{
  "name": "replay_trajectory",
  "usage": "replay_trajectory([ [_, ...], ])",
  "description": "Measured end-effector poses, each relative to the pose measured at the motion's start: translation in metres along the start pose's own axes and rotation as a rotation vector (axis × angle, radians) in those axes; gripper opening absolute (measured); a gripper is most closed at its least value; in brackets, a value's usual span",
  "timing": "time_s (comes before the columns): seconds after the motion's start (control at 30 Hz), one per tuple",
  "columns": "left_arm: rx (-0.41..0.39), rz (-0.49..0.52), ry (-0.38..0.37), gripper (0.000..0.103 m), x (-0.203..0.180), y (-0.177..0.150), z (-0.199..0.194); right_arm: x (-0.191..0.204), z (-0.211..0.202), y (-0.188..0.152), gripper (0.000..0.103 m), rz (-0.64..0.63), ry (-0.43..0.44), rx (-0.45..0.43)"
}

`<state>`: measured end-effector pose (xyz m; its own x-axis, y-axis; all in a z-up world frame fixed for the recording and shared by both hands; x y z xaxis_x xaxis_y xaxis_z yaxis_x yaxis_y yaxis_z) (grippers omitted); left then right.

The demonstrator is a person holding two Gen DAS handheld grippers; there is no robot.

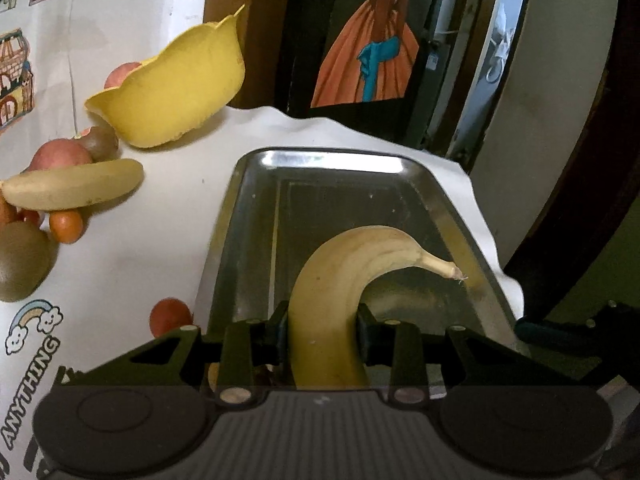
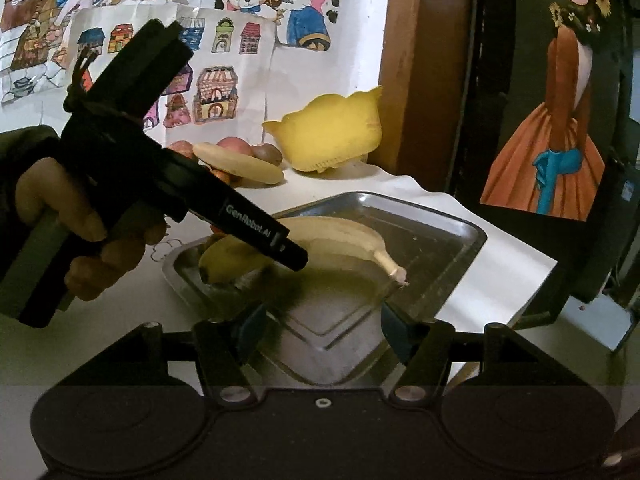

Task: Organize fruits
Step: 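Carry both fruits over the metal tray and open both tools to release them, then withdraw both open tools from the tray back toward the fruit pile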

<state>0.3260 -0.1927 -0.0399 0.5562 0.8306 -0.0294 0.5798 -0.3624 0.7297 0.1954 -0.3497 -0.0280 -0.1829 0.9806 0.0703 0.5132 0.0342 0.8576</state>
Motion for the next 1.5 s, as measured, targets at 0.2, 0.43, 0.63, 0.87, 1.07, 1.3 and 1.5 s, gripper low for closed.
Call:
replay_trajectory([
  [0.2, -0.008, 0.019, 0.022, 0.036, -0.003, -0.002, -0.002, 0.002, -0.002, -0.003, 0.067, 0.008, -0.005, 0.000],
  [0.43, -0.038, 0.008, 0.003, 0.050, -0.002, -0.005, -0.012, 0.010, -0.010, 0.000, 0.074, -0.001, -0.030, -0.018],
  [0.63, -0.113, -0.007, -0.008, 0.080, -0.002, -0.008, -0.048, 0.022, -0.029, 0.005, 0.085, -0.005, -0.052, -0.057],
  [0.87, -0.229, -0.015, 0.035, 0.101, 0.011, -0.021, -0.117, 0.052, -0.061, 0.012, 0.099, -0.023, -0.035, -0.112],
  [1.07, -0.259, -0.027, 0.109, 0.103, 0.037, -0.051, -0.174, 0.093, -0.083, 0.016, 0.102, -0.037, 0.012, -0.124],
  [1.3, -0.251, -0.077, 0.218, 0.103, 0.078, -0.101, -0.226, 0.163, -0.091, 0.006, 0.102, -0.083, 0.076, -0.081],
  [1.5, -0.243, -0.123, 0.274, 0.103, 0.112, -0.141, -0.259, 0.220, -0.091, -0.002, 0.102, -0.145, 0.136, -0.047],
])
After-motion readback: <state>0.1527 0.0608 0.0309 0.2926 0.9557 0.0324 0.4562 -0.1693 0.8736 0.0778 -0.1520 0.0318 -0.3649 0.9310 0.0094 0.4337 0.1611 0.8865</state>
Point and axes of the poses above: each gripper's, at about its wrist camera, not at the fingertips, and z roughly the way its jaws point, x to its left, y to its top, the point moved 1 cm from there along z, roughly the way its jaws point, and after that the axes turned 10 degrees about z, right-handed, at the moved point
